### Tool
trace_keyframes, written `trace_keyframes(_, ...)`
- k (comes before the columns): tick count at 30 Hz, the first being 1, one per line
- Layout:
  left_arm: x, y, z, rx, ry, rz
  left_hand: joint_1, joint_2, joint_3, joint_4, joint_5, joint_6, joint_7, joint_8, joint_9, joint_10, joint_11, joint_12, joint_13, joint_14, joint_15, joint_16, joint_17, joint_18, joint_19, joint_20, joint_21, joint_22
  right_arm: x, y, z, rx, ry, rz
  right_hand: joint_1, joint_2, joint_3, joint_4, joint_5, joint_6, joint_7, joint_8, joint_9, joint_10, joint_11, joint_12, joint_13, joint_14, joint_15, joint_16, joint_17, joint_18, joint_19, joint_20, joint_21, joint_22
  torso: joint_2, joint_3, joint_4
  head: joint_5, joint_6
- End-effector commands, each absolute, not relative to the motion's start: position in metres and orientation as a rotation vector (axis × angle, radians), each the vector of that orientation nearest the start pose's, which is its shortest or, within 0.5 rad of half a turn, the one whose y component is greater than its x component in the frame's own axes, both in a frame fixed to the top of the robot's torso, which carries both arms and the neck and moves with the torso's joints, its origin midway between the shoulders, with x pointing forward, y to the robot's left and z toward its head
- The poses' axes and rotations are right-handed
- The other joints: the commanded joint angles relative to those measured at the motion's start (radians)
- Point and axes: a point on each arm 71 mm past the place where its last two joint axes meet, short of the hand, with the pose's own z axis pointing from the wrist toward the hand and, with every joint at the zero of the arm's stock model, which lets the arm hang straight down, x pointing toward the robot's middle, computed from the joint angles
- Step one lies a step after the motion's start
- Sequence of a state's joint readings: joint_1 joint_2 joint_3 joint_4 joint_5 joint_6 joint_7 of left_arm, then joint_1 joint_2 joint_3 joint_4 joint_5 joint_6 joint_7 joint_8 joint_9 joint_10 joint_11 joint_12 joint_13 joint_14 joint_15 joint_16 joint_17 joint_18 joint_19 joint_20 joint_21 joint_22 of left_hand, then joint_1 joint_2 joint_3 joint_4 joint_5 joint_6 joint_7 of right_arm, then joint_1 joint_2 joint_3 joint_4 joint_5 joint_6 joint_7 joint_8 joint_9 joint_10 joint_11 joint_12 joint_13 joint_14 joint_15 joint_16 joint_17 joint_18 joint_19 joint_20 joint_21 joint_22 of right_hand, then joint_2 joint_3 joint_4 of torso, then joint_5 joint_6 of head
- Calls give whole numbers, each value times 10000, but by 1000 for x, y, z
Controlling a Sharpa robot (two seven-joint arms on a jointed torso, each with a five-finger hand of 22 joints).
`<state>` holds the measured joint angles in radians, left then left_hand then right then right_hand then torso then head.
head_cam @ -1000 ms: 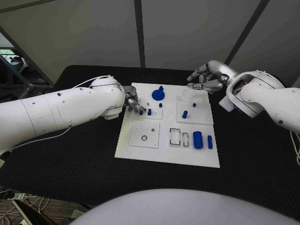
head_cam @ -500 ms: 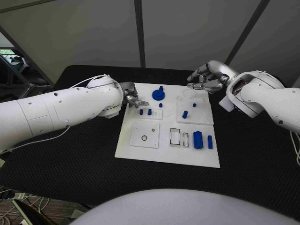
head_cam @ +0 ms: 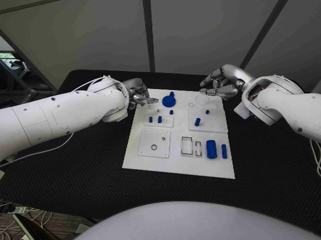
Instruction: Assemble the parts on the task board
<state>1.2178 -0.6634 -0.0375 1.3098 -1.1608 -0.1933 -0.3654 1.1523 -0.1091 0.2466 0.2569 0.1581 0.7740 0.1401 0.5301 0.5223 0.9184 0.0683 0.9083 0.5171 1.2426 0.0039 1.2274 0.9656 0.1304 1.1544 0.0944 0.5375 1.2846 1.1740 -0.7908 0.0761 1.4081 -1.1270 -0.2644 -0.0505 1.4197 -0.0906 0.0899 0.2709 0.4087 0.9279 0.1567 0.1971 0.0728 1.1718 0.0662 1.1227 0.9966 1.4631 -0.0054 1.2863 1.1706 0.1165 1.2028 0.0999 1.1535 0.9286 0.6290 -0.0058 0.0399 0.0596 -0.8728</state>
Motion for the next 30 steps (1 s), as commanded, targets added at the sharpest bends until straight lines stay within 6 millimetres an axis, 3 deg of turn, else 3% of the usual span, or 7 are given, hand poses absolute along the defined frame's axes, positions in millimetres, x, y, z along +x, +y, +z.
trace_keyframes(1, 529, 172, -193, -2085, 17754, -7596, 1052, -83, 137, -446, -13, -498, 355, -452, -476, -1015, 388, -690, -441, -2175, 345, -2193, -2698, 322, -1053, 283, -1415, -543, 517, -210, -166, 1945, 16798, 8371, -19, 16, 46, -2, 44, -57, -26, 37, -13, -94, -5, -83, -45, 307, -64, -42, -30, 139, -95, -24, -67, -47, 0, 5, -12, -6, 2)
trace_keyframes(5, 528, 158, -186, -1241, 16850, -8885, 2435, -229, 531, -1113, 13, -544, 290, -896, -1247, -1159, 365, -1624, -1334, -2416, 372, -2832, -3301, 489, -1224, 476, -2090, -1202, 517, -210, -165, 1948, 16666, 8443, 8, 26, 69, -16, 54, -38, -33, 52, -8, -215, -10, -212, -197, 298, -66, -73, -66, 157, -151, -23, -132, -137, 9, 7, -20, -31, 2)
trace_keyframes(9, 527, 147, -182, -42, 16262, -9321, 3006, -365, 870, -1501, 20, 32, 204, -1251, -1998, -821, 351, -2323, -2120, -2497, 353, -3088, -3694, 499, -1202, 520, -2345, -1487, 517, -209, -164, 1959, 16571, 8506, 21, 28, 83, -22, 57, -33, -34, 59, -7, -307, -12, -312, -310, 292, -67, -97, -91, 166, -182, -23, -169, -184, 14, 14, -32, -44, 2)
trace_keyframes(12, 528, 139, -181, 890, 15954, -9308, 3065, -441, 913, -1629, -32, 330, 169, -1526, -2415, -714, 375, -2701, -2518, -2467, 379, -3079, -3833, 513, -1163, 499, -2372, -1525, 517, -209, -163, 1969, 16494, 8558, 45, 29, 126, -26, 62, -34, -32, 71, -8, -667, -14, -748, -803, 227, -67, -297, -326, 207, -321, -23, -335, -398, 13, 18, -21, -71, 2)
trace_keyframes(16, 532, 132, -182, 1808, 15832, -9109, 2840, -575, 676, -1605, -97, 495, 161, -1845, -2810, -638, 385, -3009, -2855, -2052, 371, -2730, -3822, 527, -832, 492, -2252, -1515, 517, -208, -163, 1990, 16409, 8639, 109, -5, 317, 25, 69, -58, -32, 98, -12, -1763, -4, -2597, -2732, -273, -63, -1758, -1891, 494, -1324, -15, -1603, -1987, 7, 16, -19, -95, 2)
trace_keyframes(25, 537, 114, -192, 3349, 16585, -8323, 2612, -619, -143, -1571, -154, 748, 107, -2220, -3326, -863, 446, -3365, -3238, -1537, 387, -1986, -3743, 510, -294, 499, -2051, -1466, 517, -206, -162, 1981, 16308, 8760, 147, -147, 546, 68, 69, -30, -19, 144, -12, -1587, -2, -3647, -3732, -394, -47, -2542, -2478, 610, -1695, 5, -2416, -2827, 20, 5, -24, -155, 2)
trace_keyframes(30, 539, 108, -200, 3906, 17248, -7808, 2727, -417, -514, -1615, -140, 1093, 41, -2387, -3557, -778, 420, -3485, -3412, -771, 356, -795, -2653, 511, 6, 463, -1761, -1214, 517, -205, -162, 1988, 16242, 8797, 148, -155, 557, 66, 69, -28, -20, 146, -12, -1576, -1, -3680, -3772, -395, -47, -2566, -2489, 614, -1704, 6, -2449, -2858, 26, 1, -16, -186, 2)
